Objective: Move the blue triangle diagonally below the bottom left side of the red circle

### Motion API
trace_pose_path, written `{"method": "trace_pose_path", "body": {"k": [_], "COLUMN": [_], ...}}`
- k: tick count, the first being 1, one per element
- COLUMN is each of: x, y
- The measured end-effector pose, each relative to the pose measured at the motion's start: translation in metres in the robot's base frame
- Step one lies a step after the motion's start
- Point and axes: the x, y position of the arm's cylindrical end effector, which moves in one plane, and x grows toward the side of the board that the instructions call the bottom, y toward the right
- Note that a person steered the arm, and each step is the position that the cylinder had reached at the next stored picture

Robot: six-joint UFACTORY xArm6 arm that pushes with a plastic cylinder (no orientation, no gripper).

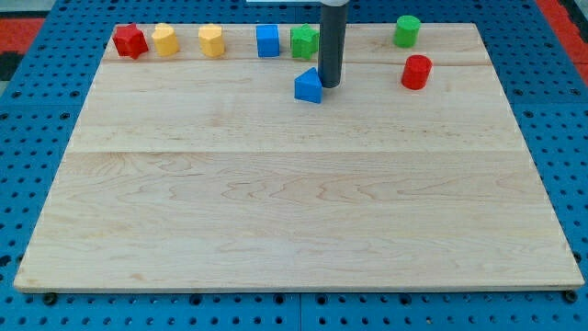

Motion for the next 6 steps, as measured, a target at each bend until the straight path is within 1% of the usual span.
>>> {"method": "trace_pose_path", "body": {"k": [1, 2, 3, 4, 6], "x": [-0.021, -0.055, -0.031, 0.001, 0.011], "y": [-0.002, -0.032, -0.071, -0.05, 0.009]}}
